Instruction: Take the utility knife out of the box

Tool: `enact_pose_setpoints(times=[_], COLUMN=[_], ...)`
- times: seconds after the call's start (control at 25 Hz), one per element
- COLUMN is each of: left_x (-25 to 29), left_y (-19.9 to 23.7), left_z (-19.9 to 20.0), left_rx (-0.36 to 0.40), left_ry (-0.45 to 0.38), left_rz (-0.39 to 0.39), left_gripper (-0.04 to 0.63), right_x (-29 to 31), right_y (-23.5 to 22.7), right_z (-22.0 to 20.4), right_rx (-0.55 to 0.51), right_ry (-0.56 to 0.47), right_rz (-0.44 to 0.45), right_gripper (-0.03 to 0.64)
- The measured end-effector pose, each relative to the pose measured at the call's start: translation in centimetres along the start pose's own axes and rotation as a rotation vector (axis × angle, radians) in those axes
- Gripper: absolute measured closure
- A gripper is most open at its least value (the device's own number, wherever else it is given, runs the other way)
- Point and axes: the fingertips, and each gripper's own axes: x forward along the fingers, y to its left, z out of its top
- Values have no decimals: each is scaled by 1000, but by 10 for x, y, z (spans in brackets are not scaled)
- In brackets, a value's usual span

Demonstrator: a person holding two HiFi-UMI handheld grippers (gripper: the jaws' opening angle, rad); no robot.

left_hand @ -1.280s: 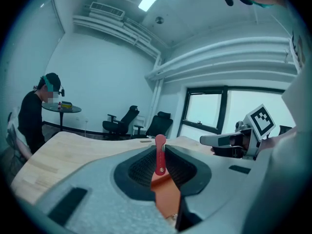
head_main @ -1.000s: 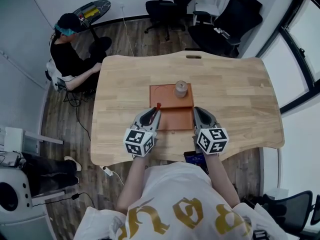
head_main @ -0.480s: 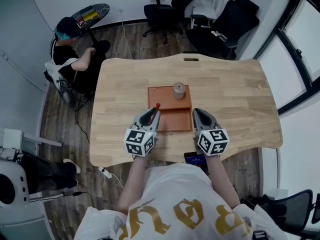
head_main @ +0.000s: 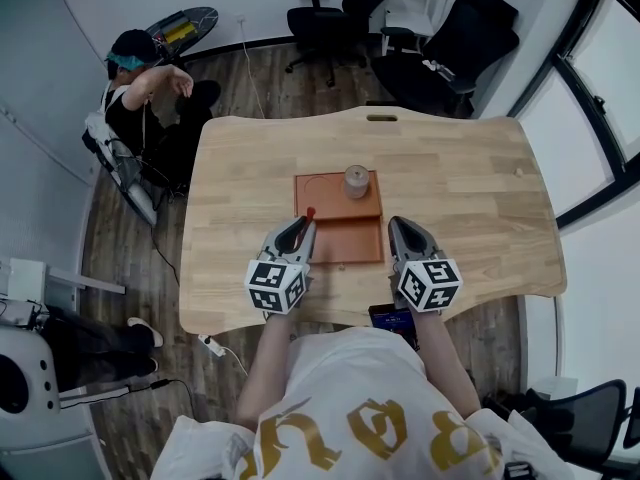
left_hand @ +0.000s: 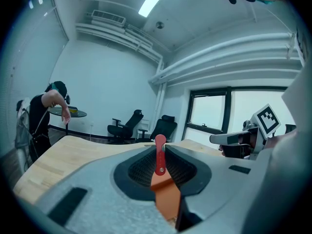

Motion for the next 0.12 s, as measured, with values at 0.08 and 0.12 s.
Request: enact_pose_setpoints(times=[0.08,0.12], left_x=[1,2], left_y=[0,-1], left_z=[-2,-4], left_rx=[-2,-3], left_ry=[2,3], left_rz=[-3,-4], left_gripper=[541,541], right_x=[0,1], right_y=[-2,-3], right_z=[-1,-1], right_rx=[5,7], right_ry=[-2,-3], right_rz=[-1,-2], right_gripper=[606,606])
